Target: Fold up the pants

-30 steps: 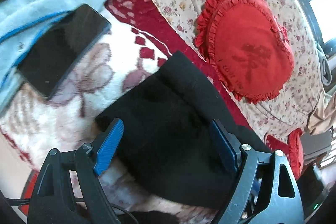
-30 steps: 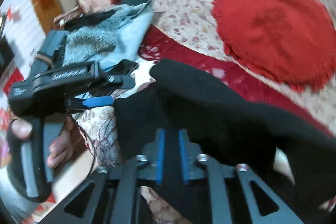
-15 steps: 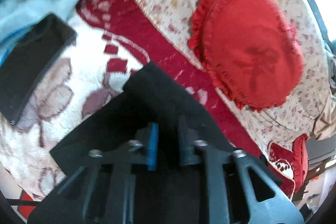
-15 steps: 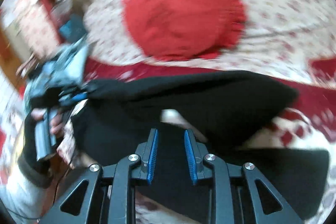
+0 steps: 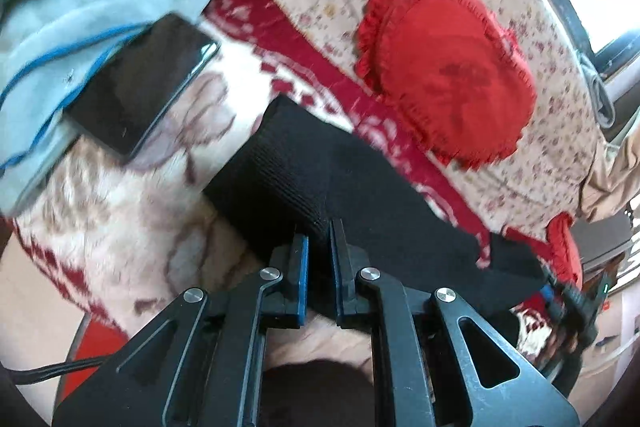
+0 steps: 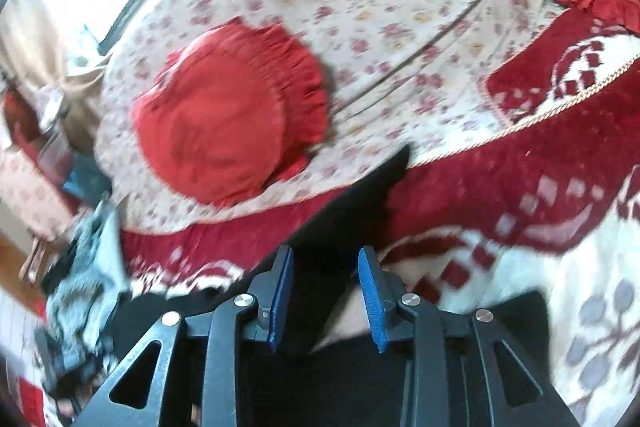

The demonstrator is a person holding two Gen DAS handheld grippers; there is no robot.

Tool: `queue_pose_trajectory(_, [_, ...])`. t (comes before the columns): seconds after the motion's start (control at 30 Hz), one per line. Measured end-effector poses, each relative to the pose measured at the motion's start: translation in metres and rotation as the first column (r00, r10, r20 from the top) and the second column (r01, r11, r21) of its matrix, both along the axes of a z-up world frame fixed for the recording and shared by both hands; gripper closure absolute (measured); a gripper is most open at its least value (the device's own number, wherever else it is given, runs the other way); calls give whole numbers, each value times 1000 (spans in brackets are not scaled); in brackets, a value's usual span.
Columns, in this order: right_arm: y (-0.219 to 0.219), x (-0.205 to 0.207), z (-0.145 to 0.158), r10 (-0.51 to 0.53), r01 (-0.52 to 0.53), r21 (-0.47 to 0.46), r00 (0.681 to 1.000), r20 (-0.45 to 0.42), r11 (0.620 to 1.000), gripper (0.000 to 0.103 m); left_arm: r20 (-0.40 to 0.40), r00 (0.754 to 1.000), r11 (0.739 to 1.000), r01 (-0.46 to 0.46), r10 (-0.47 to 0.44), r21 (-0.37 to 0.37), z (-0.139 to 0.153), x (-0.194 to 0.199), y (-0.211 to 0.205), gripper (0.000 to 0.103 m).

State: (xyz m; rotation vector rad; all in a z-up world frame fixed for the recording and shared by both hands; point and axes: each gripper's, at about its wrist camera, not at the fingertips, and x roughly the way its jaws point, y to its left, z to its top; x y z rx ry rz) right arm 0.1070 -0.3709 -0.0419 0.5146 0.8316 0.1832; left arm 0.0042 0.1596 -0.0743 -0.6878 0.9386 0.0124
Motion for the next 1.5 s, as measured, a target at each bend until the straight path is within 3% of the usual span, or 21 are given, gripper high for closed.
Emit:
queue_pose_trajectory(0.1, [-13,28,-7,-29,29,-9,998,-64,1000,69,-19,1000,1000,-6,5,-12,-8,-5,1,95])
queue_pose_trajectory(0.17, [-19,41,-11,-25,29,43,996,-85,999,69,-19,1000,1000,-2,2,-3,-7,-5,0,95])
queue_pose_trajectory(0.33, [-16,49,-6,-18,23,84,998,-68,996,68,-7,1000,998,14,-14,54,-1,-3,-6,95])
queue_pose_trajectory(0.53, [-6,64,-4,3,4,84,996,-86,996,67,-22,1000,999,17,-16,47,-4,-3,-4,95])
queue_pose_trajectory(0.7, [4,85,-29,32,-17,71,976,-213,997,65,-25,1000,999,17,-16,51,-5,-1,-5,95])
queue_pose_trajectory(0.73, [3,88,-35,34,-16,82,974,-222,996,70,-29,999,999,15,-14,48,-5,1,-5,95])
queue_pose_trajectory(0.77, [3,90,-39,38,-18,95,975,-220,995,85,-33,999,999,13,-12,44,-4,4,-4,95])
queue_pose_trajectory(0.8, [4,91,-40,43,-26,87,977,-207,996,93,-32,999,999,11,-10,38,-1,10,-4,95])
queue_pose_trajectory(0.87, [9,89,-30,60,-53,50,986,-153,997,98,-8,1000,999,10,-10,42,9,24,-1,95])
queue_pose_trajectory(1.0, [-3,70,23,30,-30,34,999,14,999,99,72,997,998,2,-7,61,44,57,-2,95])
queue_pose_trajectory(1.17, [-34,5,64,-19,18,11,991,129,1000,99,139,990,995,18,-32,100,63,45,-5,95])
queue_pose_trajectory(1.27, [-41,-44,47,5,-3,-19,997,76,1000,99,84,995,991,36,-47,127,39,26,-3,95])
queue_pose_trajectory(1.4, [-35,-80,-19,40,-44,-44,995,-96,998,99,-93,996,998,23,-17,58,-25,10,8,95])
queue_pose_trajectory(1.5, [-33,-92,-53,32,-37,-27,985,-172,999,99,-85,996,1000,7,-5,19,-37,-1,15,94])
